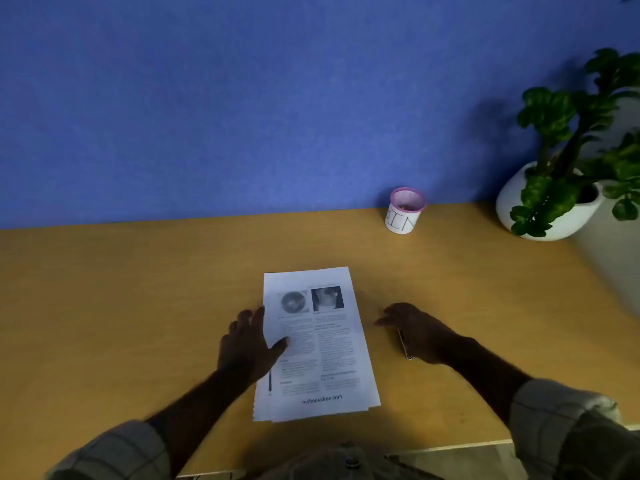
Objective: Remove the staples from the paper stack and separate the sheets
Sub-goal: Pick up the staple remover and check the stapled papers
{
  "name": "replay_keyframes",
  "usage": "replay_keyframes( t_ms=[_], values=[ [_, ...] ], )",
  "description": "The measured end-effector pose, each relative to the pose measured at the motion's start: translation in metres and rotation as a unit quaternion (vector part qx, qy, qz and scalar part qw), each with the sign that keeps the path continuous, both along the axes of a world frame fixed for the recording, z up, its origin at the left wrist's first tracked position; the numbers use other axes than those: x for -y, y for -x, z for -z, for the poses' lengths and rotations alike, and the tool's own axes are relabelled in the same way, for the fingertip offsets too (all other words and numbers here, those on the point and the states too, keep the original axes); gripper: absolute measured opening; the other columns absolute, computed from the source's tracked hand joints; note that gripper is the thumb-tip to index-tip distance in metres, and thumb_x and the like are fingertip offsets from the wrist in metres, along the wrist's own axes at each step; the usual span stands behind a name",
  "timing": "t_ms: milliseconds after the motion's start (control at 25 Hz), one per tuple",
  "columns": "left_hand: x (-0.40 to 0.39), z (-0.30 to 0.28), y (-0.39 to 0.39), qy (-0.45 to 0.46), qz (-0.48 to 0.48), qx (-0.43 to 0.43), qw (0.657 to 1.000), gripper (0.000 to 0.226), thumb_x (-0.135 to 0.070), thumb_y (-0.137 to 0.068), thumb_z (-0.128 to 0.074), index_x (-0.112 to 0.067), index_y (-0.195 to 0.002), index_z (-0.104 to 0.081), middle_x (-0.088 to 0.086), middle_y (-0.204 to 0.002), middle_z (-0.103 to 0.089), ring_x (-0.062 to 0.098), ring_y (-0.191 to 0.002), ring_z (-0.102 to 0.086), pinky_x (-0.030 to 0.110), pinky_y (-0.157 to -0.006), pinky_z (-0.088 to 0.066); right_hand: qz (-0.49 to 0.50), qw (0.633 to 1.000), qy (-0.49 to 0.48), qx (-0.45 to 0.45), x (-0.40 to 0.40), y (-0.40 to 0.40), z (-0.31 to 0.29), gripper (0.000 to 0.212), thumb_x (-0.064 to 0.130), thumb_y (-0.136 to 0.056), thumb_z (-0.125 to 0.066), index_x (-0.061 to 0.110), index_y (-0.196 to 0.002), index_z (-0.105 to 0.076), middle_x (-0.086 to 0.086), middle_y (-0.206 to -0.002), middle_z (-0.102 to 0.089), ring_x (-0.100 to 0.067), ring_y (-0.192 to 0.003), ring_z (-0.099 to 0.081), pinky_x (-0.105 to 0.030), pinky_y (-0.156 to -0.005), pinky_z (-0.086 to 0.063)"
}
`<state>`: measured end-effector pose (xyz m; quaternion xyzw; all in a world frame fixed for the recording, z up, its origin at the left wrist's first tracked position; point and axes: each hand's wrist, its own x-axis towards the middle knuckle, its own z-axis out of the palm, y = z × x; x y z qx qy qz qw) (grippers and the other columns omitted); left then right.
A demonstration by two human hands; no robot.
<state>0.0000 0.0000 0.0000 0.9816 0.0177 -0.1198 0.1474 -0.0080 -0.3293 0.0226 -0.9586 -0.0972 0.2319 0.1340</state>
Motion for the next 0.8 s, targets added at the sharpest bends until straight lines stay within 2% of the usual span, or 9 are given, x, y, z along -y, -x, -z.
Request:
replay_keyframes(
  t_ms=[120,240,360,520,600,680,760,800],
  values=[
    [0.008,0.006,0.005,0.040,-0.074,-0.025,0.996,0.096,-0.065,-0.075,-0.071,-0.027,-0.149,-0.024,0.009,-0.139,-0.044,0.032,-0.128,-0.047,0.053,-0.097,-0.050,-0.065,0.995,0.074,0.028,0.009,-0.005,0.007,0.062,0.008,-0.086,-0.067,0.034,-0.139,-0.048,0.002,-0.159,-0.027,-0.021,-0.149,-0.016,-0.038,-0.116,-0.029],
    [0.019,0.012,0.005,0.045,-0.108,-0.049,0.992,0.101,-0.062,-0.070,-0.078,-0.023,-0.146,-0.025,0.010,-0.134,-0.042,0.034,-0.127,-0.045,0.055,-0.096,-0.049,-0.097,0.990,0.098,0.043,0.015,-0.008,0.016,0.056,0.007,-0.089,-0.063,0.034,-0.137,-0.050,0.003,-0.159,-0.027,-0.021,-0.151,-0.009,-0.039,-0.118,-0.027],
    [0.024,0.012,0.000,0.032,-0.103,-0.058,0.993,0.097,-0.058,-0.071,-0.081,-0.018,-0.143,-0.029,0.009,-0.133,-0.039,0.031,-0.126,-0.043,0.048,-0.096,-0.050,-0.113,0.986,0.104,0.070,0.019,-0.013,0.015,0.044,0.010,-0.090,-0.060,0.031,-0.129,-0.059,0.003,-0.156,-0.032,-0.023,-0.150,-0.011,-0.038,-0.118,-0.025],
    [0.020,0.014,-0.014,-0.021,-0.043,-0.077,0.996,0.096,-0.058,-0.071,-0.080,-0.021,-0.144,-0.029,0.008,-0.139,-0.040,0.029,-0.127,-0.044,0.044,-0.099,-0.048,-0.118,0.985,0.102,0.071,0.020,-0.024,0.011,0.030,0.031,-0.092,-0.061,0.031,-0.122,-0.065,0.006,-0.151,-0.039,-0.020,-0.146,-0.019,-0.036,-0.115,-0.024],
    [0.018,0.016,-0.023,-0.037,-0.028,-0.095,0.994,0.101,-0.057,-0.071,-0.081,-0.022,-0.148,-0.026,0.008,-0.144,-0.036,0.030,-0.131,-0.041,0.044,-0.102,-0.046,-0.087,0.991,0.057,0.087,0.019,-0.027,0.014,0.026,0.031,-0.091,-0.062,0.030,-0.118,-0.065,0.007,-0.137,-0.052,-0.015,-0.135,-0.036,-0.033,-0.108,-0.029],
    [0.014,0.016,-0.031,-0.061,0.001,-0.109,0.992,0.107,-0.056,-0.073,-0.081,-0.021,-0.153,-0.020,0.008,-0.150,-0.032,0.030,-0.134,-0.038,0.044,-0.104,-0.044,0.005,0.994,-0.043,0.098,0.014,-0.032,0.014,0.021,0.023,-0.090,-0.065,0.024,-0.110,-0.067,0.004,-0.116,-0.063,-0.013,-0.113,-0.052,-0.031,-0.099,-0.039],
    [0.008,0.015,-0.040,-0.084,0.033,-0.120,0.989,0.108,-0.052,-0.075,-0.081,-0.022,-0.156,-0.016,0.008,-0.153,-0.028,0.030,-0.136,-0.036,0.044,-0.106,-0.042,0.113,0.975,-0.173,0.085,0.004,-0.039,0.012,0.012,0.015,-0.088,-0.067,0.021,-0.098,-0.068,0.001,-0.095,-0.068,-0.013,-0.088,-0.060,-0.033,-0.080,-0.048],
    [0.005,0.014,-0.044,-0.093,0.046,-0.126,0.987,0.108,-0.049,-0.076,-0.081,-0.023,-0.157,-0.015,0.007,-0.154,-0.027,0.030,-0.137,-0.035,0.044,-0.106,-0.041,0.168,0.954,-0.239,0.069,-0.001,-0.042,0.012,0.010,0.012,-0.089,-0.066,0.021,-0.091,-0.068,0.002,-0.085,-0.067,-0.013,-0.077,-0.060,-0.032,-0.071,-0.047]
  ],
)
